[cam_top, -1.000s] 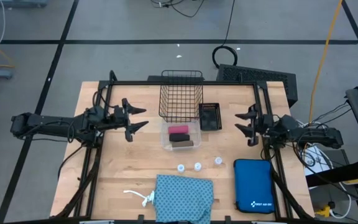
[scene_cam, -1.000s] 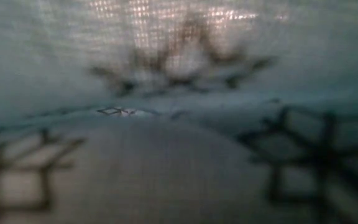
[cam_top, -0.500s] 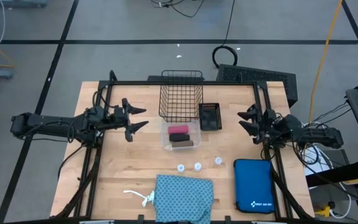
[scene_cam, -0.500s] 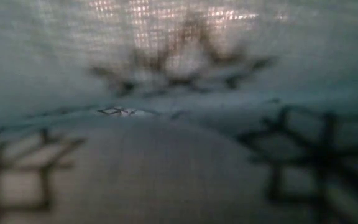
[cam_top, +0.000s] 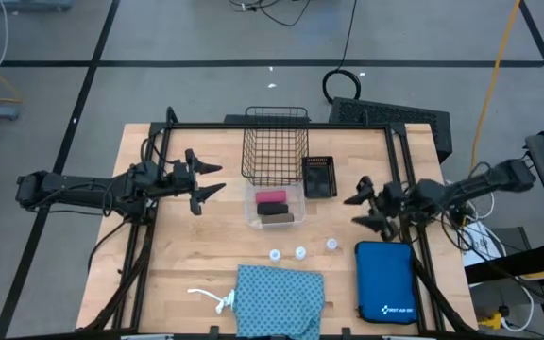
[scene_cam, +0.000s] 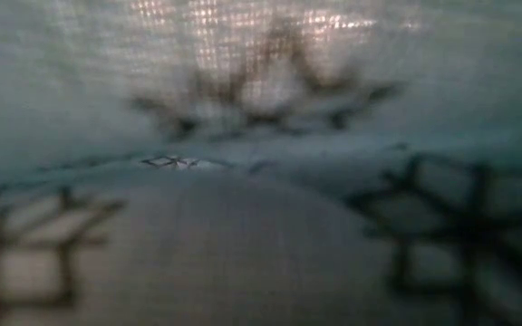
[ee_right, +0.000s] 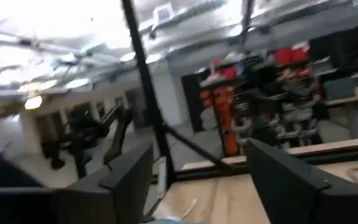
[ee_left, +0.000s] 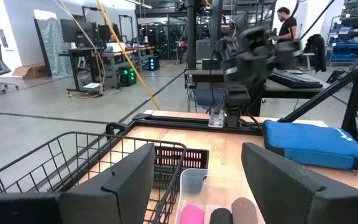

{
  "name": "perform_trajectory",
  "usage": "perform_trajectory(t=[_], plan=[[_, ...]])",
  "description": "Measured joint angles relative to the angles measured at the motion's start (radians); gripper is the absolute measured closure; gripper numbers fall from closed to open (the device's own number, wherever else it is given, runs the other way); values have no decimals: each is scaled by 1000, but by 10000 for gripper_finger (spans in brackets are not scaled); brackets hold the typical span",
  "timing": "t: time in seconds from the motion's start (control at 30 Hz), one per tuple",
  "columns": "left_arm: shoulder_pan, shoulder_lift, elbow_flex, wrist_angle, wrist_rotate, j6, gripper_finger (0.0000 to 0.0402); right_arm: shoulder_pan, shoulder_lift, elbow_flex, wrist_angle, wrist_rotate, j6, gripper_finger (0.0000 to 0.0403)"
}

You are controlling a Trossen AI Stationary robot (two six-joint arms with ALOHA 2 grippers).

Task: Pick & Place Medicine items
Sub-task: Put the right transparent medicine bottle into the black bin

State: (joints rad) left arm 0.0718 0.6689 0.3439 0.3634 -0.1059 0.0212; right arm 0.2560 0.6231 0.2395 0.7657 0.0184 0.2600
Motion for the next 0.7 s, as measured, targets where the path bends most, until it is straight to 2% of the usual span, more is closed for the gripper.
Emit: perform_trajectory(t=[0.1, 0.17, 0.33, 0.4, 0.53, 0.6, 0.7], plan=[[0, 0, 0, 0, 0, 0, 144, 59, 164, 165, -186, 7, -16, 126], [0, 0, 0, 0, 0, 0, 139, 89, 260, 302, -426, 25, -14, 114], [0, 0, 0, 1, 0, 0, 138, 148, 506, 664, -1025, 189, 40, 111], [0, 0, 0, 1, 0, 0, 142, 158, 608, 770, -1204, 190, 73, 113], [0, 0, 0, 0, 0, 0, 151, 170, 755, 915, -1431, 187, 128, 113], [0, 0, 0, 1, 0, 0, 154, 173, 808, 939, -1518, 184, 144, 111], [0, 0, 0, 0, 0, 0, 155, 172, 852, 942, -1560, 122, 171, 108]])
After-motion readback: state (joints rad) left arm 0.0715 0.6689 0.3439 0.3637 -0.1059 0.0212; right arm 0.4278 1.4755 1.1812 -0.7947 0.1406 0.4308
